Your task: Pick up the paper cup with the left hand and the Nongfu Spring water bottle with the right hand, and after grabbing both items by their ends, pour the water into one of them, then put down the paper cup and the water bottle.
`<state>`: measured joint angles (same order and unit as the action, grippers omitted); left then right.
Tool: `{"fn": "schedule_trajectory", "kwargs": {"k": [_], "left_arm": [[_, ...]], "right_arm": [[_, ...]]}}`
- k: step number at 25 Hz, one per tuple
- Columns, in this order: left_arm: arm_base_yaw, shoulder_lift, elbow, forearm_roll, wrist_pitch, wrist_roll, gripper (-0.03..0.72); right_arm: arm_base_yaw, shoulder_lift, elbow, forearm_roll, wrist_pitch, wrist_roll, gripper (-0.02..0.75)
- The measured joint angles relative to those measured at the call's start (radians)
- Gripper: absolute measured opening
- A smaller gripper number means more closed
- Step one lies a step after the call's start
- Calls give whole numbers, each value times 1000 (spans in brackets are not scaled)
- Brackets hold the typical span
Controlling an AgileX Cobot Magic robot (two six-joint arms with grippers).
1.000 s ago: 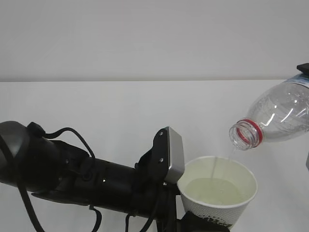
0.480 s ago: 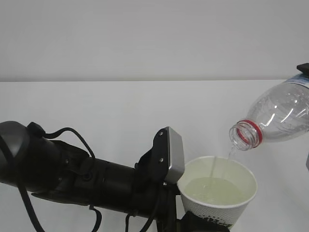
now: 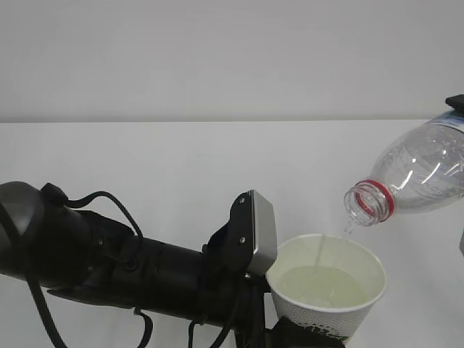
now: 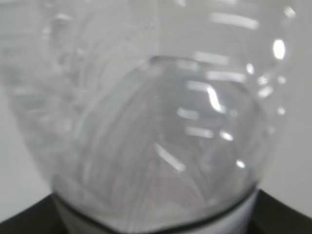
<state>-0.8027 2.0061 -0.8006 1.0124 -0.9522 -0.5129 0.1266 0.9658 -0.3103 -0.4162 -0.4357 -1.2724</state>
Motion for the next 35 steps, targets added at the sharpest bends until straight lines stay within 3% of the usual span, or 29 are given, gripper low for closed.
{"fn": "schedule_trajectory", "kwargs": {"k": [35], "left_arm": [[0,0,0,-2,0,0,501]], "right_arm": [[0,0,0,9,0,-2,432]]}}
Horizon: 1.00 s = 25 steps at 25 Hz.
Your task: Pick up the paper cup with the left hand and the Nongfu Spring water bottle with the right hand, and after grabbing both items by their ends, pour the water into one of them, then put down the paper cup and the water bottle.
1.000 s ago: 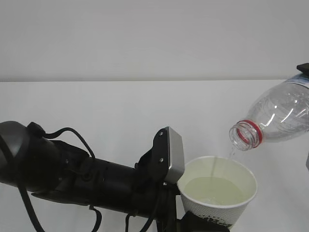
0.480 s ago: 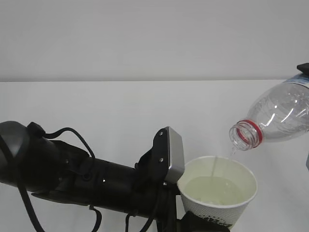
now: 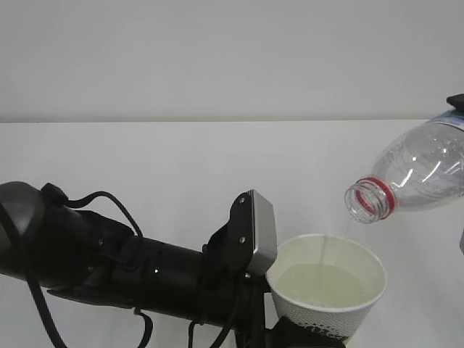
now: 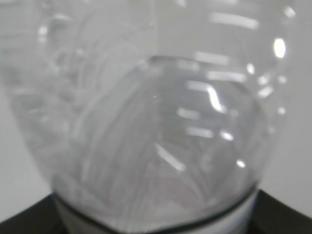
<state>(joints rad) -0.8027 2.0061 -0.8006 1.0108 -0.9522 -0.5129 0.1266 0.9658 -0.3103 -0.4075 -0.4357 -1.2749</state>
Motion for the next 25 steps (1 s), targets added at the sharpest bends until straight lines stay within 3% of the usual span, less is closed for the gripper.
{"fn": "schedule_trajectory", "kwargs": {"k": [25], "left_arm": [[0,0,0,-10,-20,0,501]], "right_arm": [[0,0,0,40,0,121,432]]}}
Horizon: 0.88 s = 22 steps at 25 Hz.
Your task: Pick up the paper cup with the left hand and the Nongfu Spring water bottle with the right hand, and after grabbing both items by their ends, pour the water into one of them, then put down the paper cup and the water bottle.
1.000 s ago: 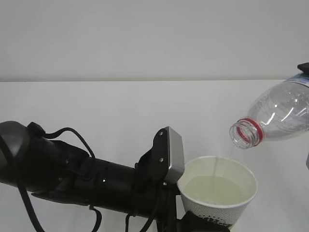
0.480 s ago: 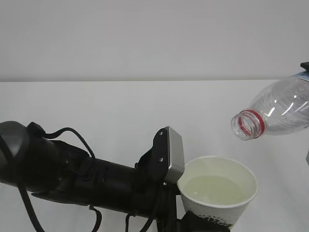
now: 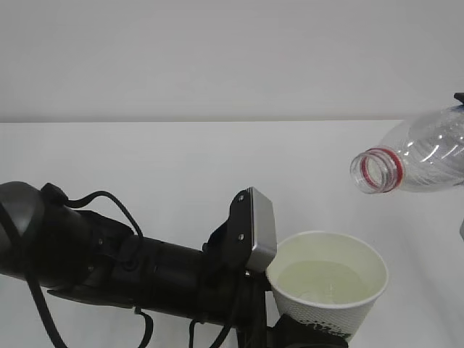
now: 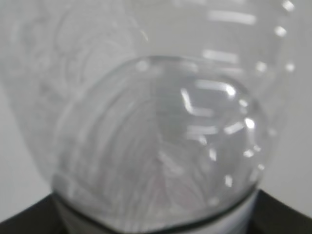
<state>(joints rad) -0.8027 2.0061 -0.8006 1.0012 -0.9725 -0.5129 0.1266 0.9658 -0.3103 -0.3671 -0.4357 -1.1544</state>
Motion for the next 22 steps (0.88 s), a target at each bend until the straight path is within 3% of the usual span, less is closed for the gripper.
{"fn": "schedule_trajectory", "kwargs": {"k": [22], "left_arm": [[0,0,0,0,0,0,501]], "right_arm": [[0,0,0,9,-55,461,432]]}}
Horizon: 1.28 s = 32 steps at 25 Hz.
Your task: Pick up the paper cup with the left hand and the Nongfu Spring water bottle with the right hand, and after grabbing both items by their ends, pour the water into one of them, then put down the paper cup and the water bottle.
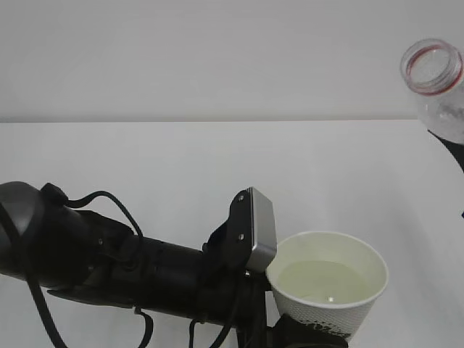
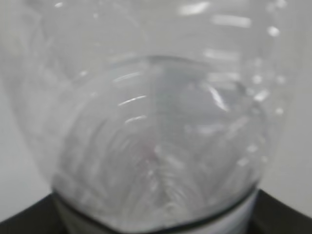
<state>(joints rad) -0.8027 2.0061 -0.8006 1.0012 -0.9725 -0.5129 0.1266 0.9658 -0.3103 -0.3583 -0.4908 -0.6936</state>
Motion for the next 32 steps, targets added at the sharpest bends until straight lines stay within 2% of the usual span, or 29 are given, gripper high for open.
{"fn": "schedule_trajectory", "kwargs": {"k": [12,24,32], "left_arm": [[0,0,0,0,0,0,501],[0,0,0,0,-7,0,501],[0,0,0,0,-10,0,501]], "right_arm": [[0,0,0,136,-115,260,432],[0,0,0,160,-189,538,432],[0,0,0,237,-196,694,432]]}}
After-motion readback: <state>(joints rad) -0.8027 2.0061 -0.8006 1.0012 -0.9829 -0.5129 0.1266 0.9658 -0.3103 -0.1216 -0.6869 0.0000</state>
